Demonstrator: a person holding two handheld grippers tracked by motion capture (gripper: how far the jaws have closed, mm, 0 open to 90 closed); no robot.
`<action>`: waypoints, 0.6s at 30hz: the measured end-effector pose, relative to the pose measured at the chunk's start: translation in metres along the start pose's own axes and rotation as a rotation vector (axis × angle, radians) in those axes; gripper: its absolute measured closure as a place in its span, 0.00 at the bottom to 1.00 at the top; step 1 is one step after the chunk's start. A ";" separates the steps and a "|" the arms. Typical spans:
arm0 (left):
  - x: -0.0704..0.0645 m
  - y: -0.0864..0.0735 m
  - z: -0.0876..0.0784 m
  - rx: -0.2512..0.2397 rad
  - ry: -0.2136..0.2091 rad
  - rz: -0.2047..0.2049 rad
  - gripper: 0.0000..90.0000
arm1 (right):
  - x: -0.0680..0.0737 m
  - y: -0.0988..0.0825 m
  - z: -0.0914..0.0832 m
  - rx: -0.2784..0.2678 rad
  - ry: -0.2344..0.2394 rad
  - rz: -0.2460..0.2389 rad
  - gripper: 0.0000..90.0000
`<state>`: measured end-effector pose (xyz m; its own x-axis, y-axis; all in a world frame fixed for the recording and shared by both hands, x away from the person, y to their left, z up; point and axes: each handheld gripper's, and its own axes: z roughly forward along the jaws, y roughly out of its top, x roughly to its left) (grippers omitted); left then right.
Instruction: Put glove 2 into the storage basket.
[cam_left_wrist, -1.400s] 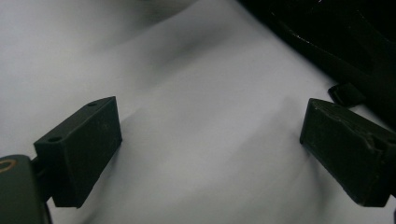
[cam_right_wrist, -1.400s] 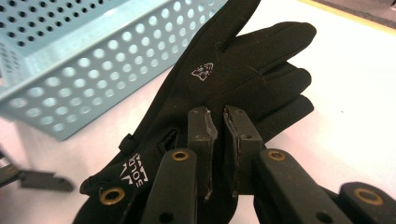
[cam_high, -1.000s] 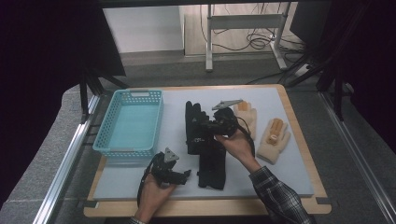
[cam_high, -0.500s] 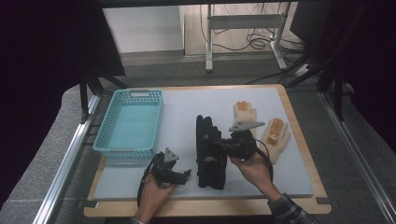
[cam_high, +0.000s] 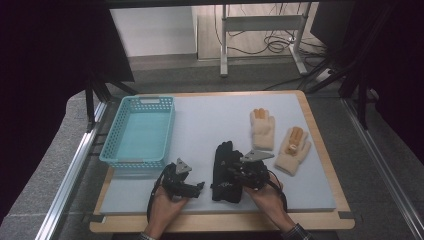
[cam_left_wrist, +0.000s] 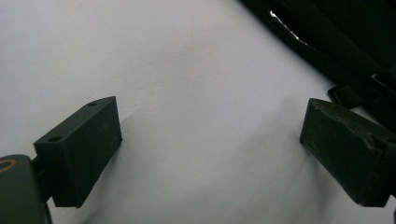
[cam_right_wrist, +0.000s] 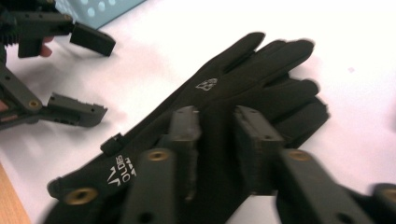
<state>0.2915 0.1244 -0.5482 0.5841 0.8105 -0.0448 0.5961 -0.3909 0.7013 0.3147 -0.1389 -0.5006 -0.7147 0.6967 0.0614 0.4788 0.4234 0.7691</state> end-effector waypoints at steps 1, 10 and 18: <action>0.000 0.000 0.000 0.000 0.000 0.000 0.06 | 0.000 0.000 0.000 0.000 0.000 0.000 0.70; 0.000 0.000 0.000 -0.004 0.001 -0.005 0.06 | -0.027 0.002 -0.029 -0.040 -0.026 0.012 0.65; 0.000 0.000 0.000 0.000 -0.001 0.000 0.06 | -0.022 -0.017 -0.030 0.007 0.007 -0.023 0.78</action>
<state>0.2916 0.1245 -0.5482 0.5842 0.8103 -0.0455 0.5964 -0.3906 0.7013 0.3068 -0.1784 -0.4954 -0.7292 0.6826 0.0481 0.4655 0.4432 0.7661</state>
